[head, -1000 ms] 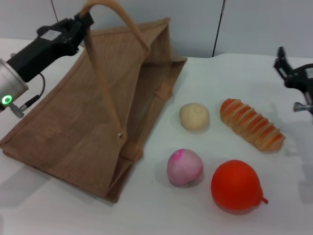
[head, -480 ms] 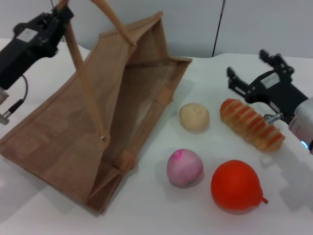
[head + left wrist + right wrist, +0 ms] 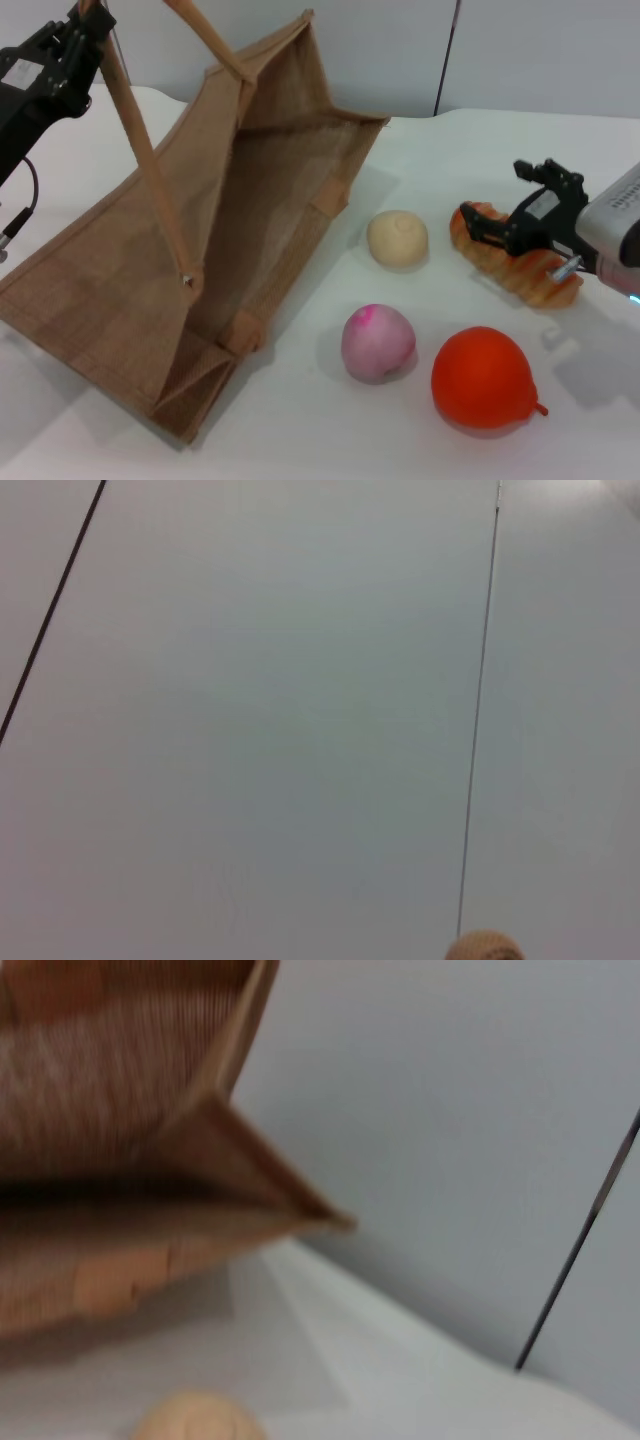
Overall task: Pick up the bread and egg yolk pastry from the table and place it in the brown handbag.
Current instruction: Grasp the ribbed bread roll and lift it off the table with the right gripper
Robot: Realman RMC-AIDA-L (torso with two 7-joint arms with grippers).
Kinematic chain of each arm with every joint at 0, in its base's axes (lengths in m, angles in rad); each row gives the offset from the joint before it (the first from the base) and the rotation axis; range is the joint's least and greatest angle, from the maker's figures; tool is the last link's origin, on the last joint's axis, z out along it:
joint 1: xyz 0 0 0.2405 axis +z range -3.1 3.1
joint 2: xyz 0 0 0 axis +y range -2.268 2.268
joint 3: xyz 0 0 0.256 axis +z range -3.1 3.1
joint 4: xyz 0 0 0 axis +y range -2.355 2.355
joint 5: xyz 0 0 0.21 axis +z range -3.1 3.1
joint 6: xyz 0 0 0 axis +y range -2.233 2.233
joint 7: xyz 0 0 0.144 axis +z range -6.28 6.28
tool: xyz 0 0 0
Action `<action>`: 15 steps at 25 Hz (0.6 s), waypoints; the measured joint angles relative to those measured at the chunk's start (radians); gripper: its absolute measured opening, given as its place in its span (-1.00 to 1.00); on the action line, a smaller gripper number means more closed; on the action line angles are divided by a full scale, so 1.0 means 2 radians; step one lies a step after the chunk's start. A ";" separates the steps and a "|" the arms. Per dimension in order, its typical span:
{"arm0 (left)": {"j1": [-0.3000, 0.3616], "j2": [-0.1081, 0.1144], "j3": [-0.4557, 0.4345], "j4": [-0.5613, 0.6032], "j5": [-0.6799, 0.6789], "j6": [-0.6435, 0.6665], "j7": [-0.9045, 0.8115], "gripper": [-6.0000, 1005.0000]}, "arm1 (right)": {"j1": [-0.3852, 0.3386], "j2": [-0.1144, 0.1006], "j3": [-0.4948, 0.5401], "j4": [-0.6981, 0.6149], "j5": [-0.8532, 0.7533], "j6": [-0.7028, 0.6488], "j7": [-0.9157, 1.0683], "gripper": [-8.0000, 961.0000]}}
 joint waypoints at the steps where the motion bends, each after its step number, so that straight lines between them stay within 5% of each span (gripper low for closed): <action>1: -0.001 0.000 0.000 0.000 0.000 0.000 0.001 -0.75 | 0.000 0.001 0.010 0.000 0.000 -0.020 -0.007 0.85; 15: -0.004 -0.001 0.000 0.000 0.000 0.003 0.002 -0.75 | 0.008 0.010 0.096 0.001 -0.007 -0.204 -0.052 0.85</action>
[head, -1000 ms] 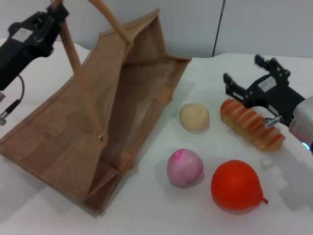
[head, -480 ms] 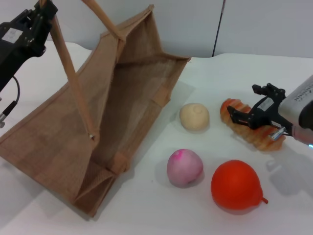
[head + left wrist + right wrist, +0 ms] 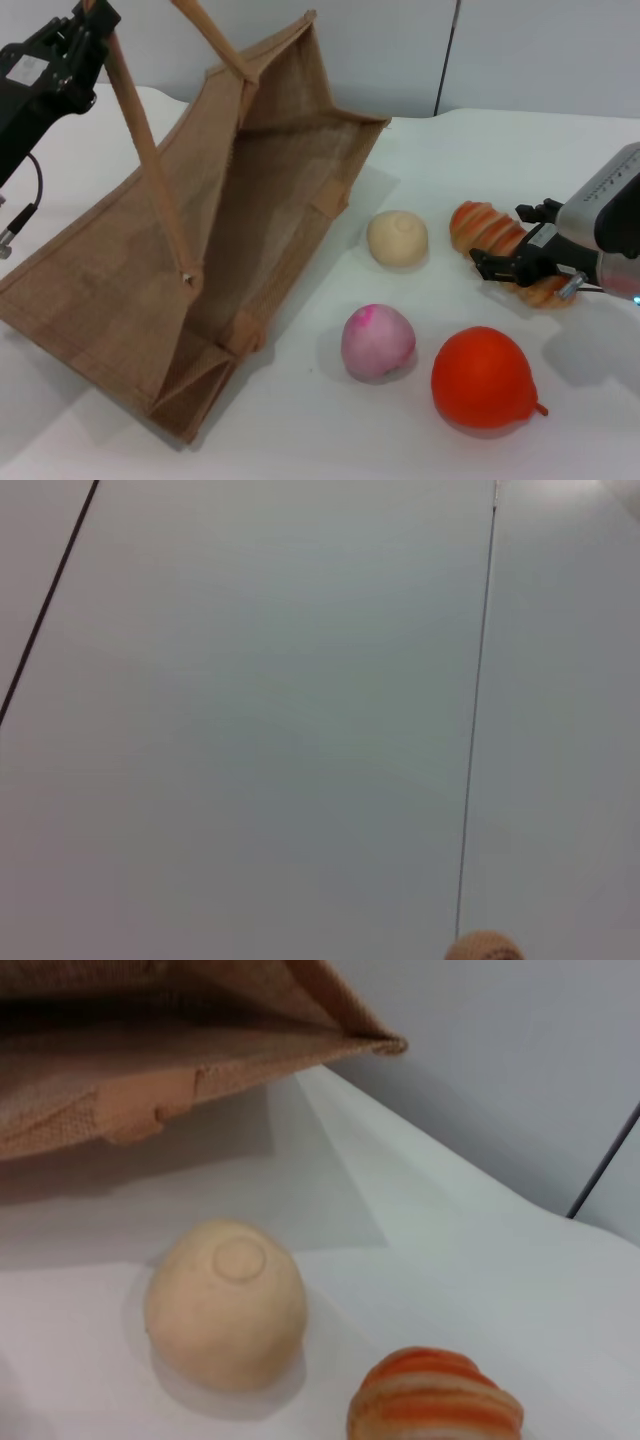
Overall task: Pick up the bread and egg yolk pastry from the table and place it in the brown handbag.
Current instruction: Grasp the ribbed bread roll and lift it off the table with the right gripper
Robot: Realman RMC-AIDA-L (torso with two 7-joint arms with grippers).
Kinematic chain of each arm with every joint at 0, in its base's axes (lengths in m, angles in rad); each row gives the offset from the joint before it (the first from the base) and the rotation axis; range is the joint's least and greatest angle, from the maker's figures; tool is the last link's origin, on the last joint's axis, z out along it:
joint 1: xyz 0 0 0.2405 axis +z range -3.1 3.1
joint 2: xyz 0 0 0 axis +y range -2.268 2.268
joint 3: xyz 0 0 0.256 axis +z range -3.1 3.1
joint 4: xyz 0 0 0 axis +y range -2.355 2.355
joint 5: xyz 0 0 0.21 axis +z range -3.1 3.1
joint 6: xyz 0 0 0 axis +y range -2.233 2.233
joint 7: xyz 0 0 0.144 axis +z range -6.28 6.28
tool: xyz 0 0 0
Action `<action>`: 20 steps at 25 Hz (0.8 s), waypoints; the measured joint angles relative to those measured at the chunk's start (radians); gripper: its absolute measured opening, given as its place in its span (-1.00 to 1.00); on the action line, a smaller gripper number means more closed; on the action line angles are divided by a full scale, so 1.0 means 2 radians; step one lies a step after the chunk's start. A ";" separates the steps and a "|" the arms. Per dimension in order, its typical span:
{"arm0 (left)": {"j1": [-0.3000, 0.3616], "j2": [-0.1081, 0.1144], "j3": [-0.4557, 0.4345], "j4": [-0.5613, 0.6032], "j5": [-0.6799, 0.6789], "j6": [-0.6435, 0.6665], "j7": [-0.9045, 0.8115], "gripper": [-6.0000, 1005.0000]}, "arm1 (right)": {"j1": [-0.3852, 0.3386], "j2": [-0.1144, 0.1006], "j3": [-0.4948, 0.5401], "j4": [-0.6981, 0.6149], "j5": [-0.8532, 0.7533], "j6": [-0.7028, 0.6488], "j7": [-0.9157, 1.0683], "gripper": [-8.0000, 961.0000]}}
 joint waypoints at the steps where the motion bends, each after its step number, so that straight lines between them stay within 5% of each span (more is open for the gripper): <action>1: 0.000 0.000 0.000 0.000 0.000 0.000 0.000 -0.75 | 0.000 0.001 0.004 0.000 0.000 -0.005 -0.002 0.85; 4: -0.001 0.000 0.000 0.000 0.000 0.000 0.000 -0.75 | 0.000 0.007 0.021 0.003 0.000 -0.029 -0.017 0.85; 12: -0.001 0.000 0.000 0.000 0.000 0.001 0.000 -0.75 | -0.006 0.046 0.114 0.018 0.000 -0.108 -0.107 0.85; 20: -0.003 0.001 0.000 -0.004 -0.001 0.002 0.002 -0.75 | -0.013 0.061 0.156 0.017 0.000 -0.137 -0.146 0.50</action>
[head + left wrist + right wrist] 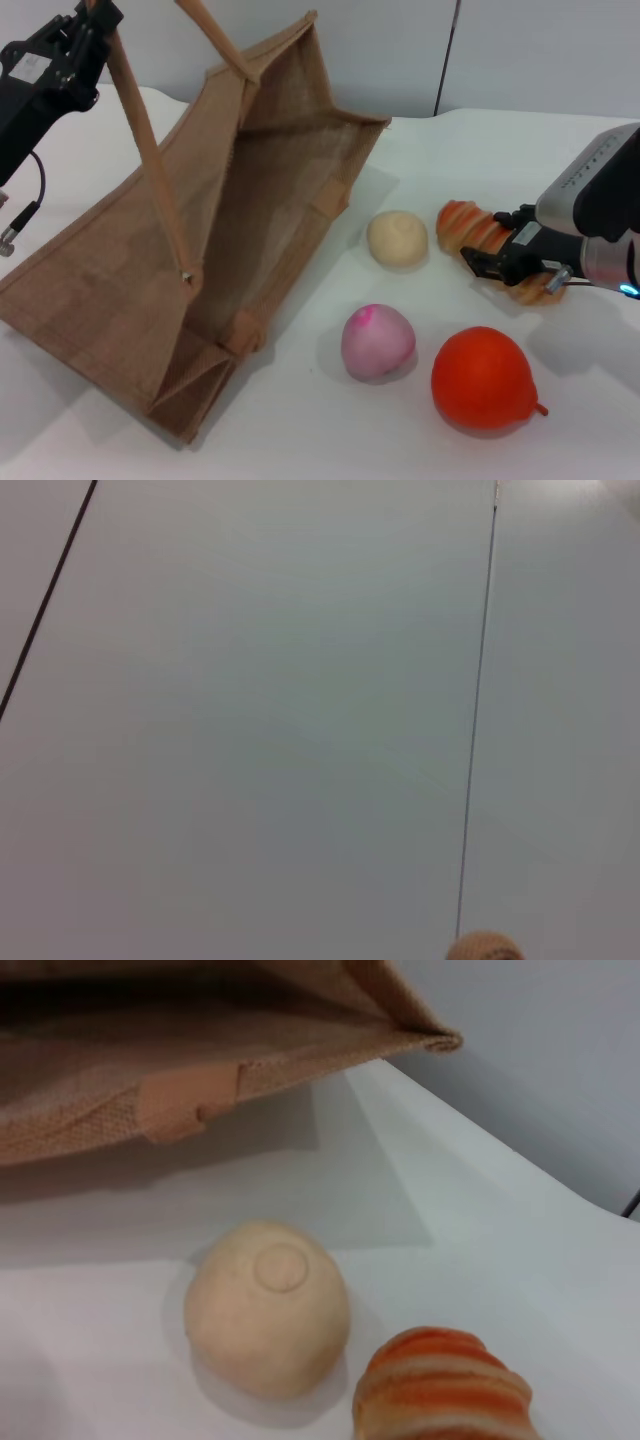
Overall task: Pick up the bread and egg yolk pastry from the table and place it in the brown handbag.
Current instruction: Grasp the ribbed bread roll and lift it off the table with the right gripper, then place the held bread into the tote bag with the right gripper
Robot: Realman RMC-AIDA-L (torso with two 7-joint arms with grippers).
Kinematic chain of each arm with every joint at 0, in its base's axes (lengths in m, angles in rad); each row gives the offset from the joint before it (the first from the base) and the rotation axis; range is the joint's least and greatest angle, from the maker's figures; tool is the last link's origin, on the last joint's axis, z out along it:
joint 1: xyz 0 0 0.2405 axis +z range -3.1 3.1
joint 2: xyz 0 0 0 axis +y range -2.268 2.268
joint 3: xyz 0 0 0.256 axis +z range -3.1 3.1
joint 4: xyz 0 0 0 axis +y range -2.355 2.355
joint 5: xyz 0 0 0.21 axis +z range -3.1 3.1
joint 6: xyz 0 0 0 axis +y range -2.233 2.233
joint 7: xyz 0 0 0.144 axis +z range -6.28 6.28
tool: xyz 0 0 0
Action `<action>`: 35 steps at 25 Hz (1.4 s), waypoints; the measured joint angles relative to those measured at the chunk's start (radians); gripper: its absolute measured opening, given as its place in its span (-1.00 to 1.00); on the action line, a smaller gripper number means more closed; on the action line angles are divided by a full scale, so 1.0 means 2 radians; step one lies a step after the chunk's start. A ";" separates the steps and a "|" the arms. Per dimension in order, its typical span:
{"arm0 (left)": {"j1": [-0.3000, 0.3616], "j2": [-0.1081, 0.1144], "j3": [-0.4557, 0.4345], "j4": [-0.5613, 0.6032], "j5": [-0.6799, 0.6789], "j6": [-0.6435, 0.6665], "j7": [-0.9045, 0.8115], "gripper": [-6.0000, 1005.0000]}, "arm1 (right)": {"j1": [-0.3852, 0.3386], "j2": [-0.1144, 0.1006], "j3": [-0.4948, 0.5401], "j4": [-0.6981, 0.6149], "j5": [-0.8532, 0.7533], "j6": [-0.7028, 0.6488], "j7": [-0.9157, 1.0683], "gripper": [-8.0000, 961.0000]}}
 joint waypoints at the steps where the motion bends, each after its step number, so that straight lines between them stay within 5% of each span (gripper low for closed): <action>1: 0.000 0.000 0.000 0.000 0.000 0.001 0.000 -0.75 | 0.000 0.000 0.000 0.000 0.000 -0.001 -0.001 0.47; 14: -0.001 0.000 0.000 -0.001 0.001 0.007 0.000 -0.75 | -0.041 0.006 0.060 -0.040 0.000 -0.003 -0.051 0.17; 25: -0.007 0.001 0.001 0.000 0.004 0.006 -0.002 -0.75 | -0.081 0.011 0.064 -0.181 0.000 -0.025 -0.152 0.05; 29: -0.016 0.001 0.005 0.000 0.005 0.004 -0.006 -0.75 | -0.068 0.032 0.056 -0.203 -0.030 -0.045 -0.182 -0.01; 30: -0.019 0.001 0.006 0.000 0.005 0.003 -0.006 -0.75 | -0.063 0.042 0.054 -0.203 -0.051 -0.049 -0.182 -0.03; 31: -0.021 0.001 0.006 0.000 0.005 0.002 -0.007 -0.75 | -0.053 0.063 0.055 -0.199 -0.093 -0.056 -0.181 -0.05; 32: -0.023 0.001 0.006 0.000 0.005 0.001 -0.009 -0.75 | -0.053 0.063 0.055 -0.199 -0.093 -0.056 -0.181 -0.07; 33: -0.025 0.001 0.006 0.000 0.005 0.000 -0.011 -0.75 | -0.042 0.086 0.057 -0.188 -0.143 -0.063 -0.177 -0.09; 35: -0.029 0.001 0.007 0.000 0.007 0.000 -0.015 -0.75 | -0.036 0.094 0.054 -0.182 -0.167 -0.063 -0.173 -0.12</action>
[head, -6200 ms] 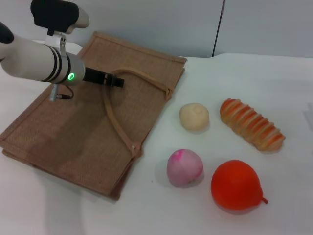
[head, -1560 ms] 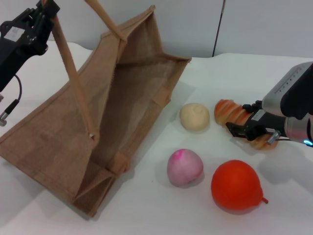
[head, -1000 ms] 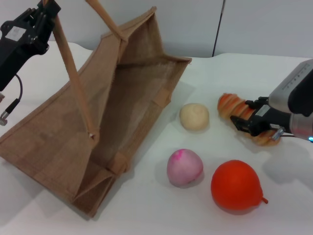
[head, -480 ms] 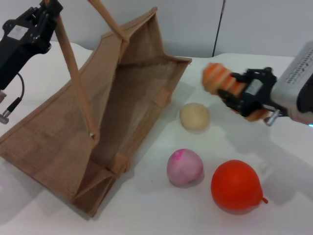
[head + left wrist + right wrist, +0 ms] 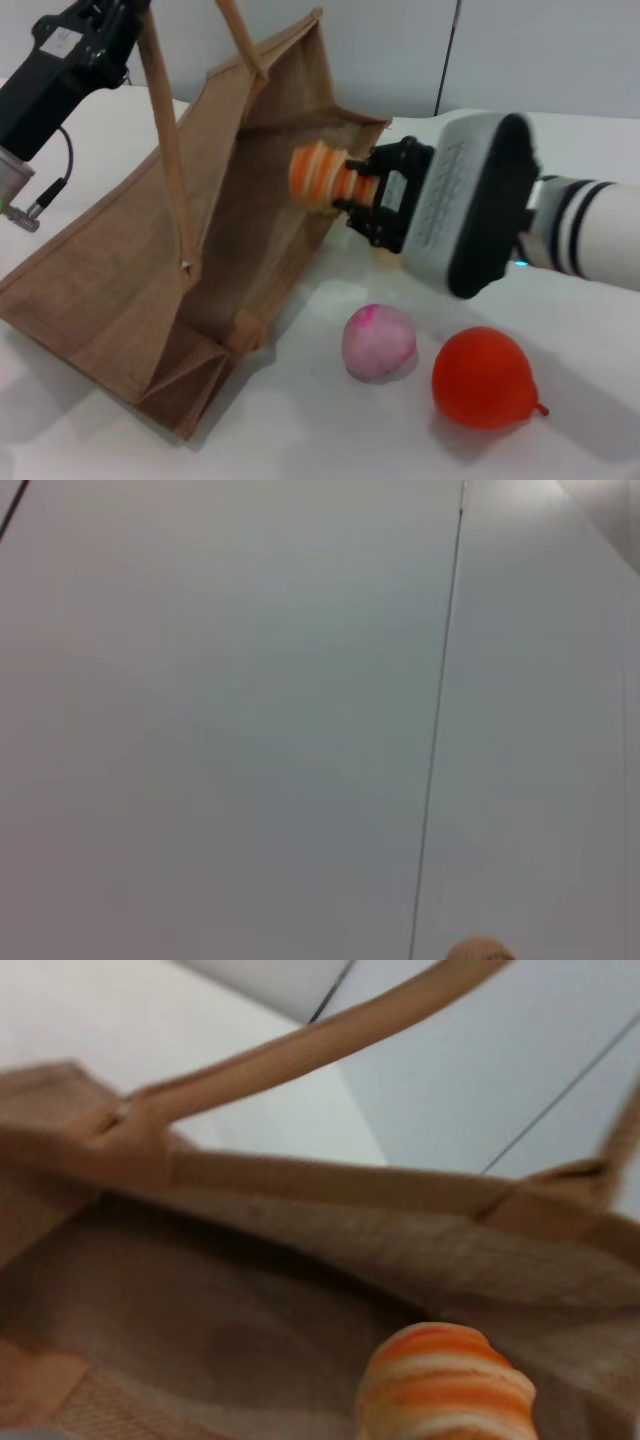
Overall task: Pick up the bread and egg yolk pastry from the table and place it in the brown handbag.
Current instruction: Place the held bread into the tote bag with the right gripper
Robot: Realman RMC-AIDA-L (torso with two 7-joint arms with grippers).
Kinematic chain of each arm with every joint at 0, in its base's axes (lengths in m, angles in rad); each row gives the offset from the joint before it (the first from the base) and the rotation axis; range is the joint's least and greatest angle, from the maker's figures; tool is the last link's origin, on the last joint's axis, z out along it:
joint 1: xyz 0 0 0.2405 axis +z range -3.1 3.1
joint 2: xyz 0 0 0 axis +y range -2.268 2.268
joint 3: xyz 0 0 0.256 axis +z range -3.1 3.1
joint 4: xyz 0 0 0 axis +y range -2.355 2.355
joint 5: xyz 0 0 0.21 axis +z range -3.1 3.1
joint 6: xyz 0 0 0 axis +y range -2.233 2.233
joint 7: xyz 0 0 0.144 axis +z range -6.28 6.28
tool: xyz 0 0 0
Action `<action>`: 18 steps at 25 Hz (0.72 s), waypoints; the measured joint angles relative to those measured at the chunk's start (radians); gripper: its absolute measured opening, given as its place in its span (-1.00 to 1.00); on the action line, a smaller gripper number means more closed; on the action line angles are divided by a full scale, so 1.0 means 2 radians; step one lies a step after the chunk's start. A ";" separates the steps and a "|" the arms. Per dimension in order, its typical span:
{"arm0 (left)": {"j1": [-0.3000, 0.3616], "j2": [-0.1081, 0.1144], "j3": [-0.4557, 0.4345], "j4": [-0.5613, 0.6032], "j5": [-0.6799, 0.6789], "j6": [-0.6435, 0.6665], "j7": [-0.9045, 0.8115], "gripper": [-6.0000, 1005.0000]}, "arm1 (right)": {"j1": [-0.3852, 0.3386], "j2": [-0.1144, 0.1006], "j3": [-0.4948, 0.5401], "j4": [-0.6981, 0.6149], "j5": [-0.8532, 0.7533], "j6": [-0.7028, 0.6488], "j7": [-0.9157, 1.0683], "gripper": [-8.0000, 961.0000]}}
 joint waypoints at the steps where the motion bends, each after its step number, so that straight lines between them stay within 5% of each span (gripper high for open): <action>1: -0.003 0.000 0.000 0.000 0.002 0.000 -0.002 -0.75 | 0.007 0.001 -0.007 0.004 -0.009 0.000 0.007 -0.14; 18: -0.035 0.001 0.001 0.000 0.022 -0.002 -0.035 -0.75 | 0.138 0.003 -0.134 0.100 -0.047 0.074 0.029 -0.32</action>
